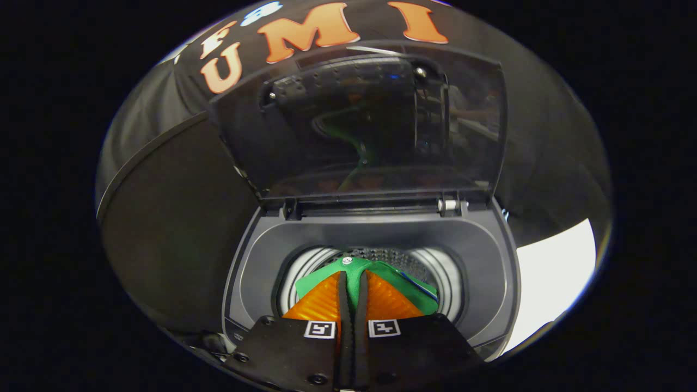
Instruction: Put the clothes into the washing machine and then close the washing machine lid.
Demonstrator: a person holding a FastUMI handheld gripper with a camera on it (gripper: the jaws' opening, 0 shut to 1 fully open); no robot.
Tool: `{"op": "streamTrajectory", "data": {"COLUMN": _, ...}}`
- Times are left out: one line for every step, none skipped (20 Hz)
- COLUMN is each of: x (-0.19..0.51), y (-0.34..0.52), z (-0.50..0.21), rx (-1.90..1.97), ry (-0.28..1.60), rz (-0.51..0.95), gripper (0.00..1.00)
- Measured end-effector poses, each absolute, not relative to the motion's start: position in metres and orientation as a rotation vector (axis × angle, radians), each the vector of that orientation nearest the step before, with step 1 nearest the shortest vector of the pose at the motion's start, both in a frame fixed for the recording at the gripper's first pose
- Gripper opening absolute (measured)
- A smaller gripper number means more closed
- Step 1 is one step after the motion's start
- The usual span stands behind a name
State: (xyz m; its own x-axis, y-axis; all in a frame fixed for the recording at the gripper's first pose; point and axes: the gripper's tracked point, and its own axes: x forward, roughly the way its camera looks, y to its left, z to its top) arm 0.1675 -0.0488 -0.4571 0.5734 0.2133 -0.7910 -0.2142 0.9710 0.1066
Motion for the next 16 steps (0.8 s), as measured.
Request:
{"op": "streamTrajectory", "data": {"x": 0.168, "y": -0.050, "z": -0.463, "rx": 0.009, "ry": 0.949, "rz": 0.233, "gripper": 0.09}}
{"op": "streamTrajectory", "data": {"x": 0.169, "y": -0.050, "z": -0.468, "rx": 0.004, "ry": 0.962, "rz": 0.225, "gripper": 0.09}}
{"op": "streamTrajectory", "data": {"x": 0.167, "y": -0.051, "z": -0.470, "rx": -0.011, "ry": 0.973, "rz": 0.216, "gripper": 0.09}}
{"op": "streamTrajectory", "data": {"x": 0.166, "y": -0.051, "z": -0.472, "rx": -0.018, "ry": 0.980, "rz": 0.207, "gripper": 0.09}}
{"op": "streamTrajectory", "data": {"x": 0.166, "y": -0.051, "z": -0.475, "rx": -0.018, "ry": 0.989, "rz": 0.197, "gripper": 0.09}}
{"op": "streamTrajectory", "data": {"x": 0.165, "y": -0.052, "z": -0.477, "rx": -0.019, "ry": 0.995, "rz": 0.188, "gripper": 0.13}}
{"op": "streamTrajectory", "data": {"x": 0.164, "y": -0.052, "z": -0.479, "rx": -0.022, "ry": 0.999, "rz": 0.180, "gripper": 0.25}}
{"op": "streamTrajectory", "data": {"x": 0.165, "y": -0.056, "z": -0.477, "rx": -0.045, "ry": 0.996, "rz": 0.164, "gripper": 0.38}}
{"op": "streamTrajectory", "data": {"x": 0.169, "y": -0.059, "z": -0.474, "rx": -0.062, "ry": 0.983, "rz": 0.161, "gripper": 0.51}}
{"op": "streamTrajectory", "data": {"x": 0.171, "y": -0.061, "z": -0.474, "rx": -0.077, "ry": 0.969, "rz": 0.159, "gripper": 0.64}}
{"op": "streamTrajectory", "data": {"x": 0.172, "y": -0.060, "z": -0.470, "rx": -0.084, "ry": 0.957, "rz": 0.166, "gripper": 0.77}}
{"op": "streamTrajectory", "data": {"x": 0.173, "y": -0.060, "z": -0.468, "rx": -0.095, "ry": 0.949, "rz": 0.168, "gripper": 0.80}}
{"op": "streamTrajectory", "data": {"x": 0.174, "y": -0.061, "z": -0.464, "rx": -0.102, "ry": 0.937, "rz": 0.170, "gripper": 0.80}}
{"op": "streamTrajectory", "data": {"x": 0.175, "y": -0.061, "z": -0.461, "rx": -0.106, "ry": 0.924, "rz": 0.170, "gripper": 0.86}}
{"op": "streamTrajectory", "data": {"x": 0.174, "y": -0.061, "z": -0.456, "rx": -0.108, "ry": 0.914, "rz": 0.168, "gripper": 0.92}}
{"op": "streamTrajectory", "data": {"x": 0.173, "y": -0.059, "z": -0.449, "rx": -0.101, "ry": 0.900, "rz": 0.172, "gripper": 0.99}}
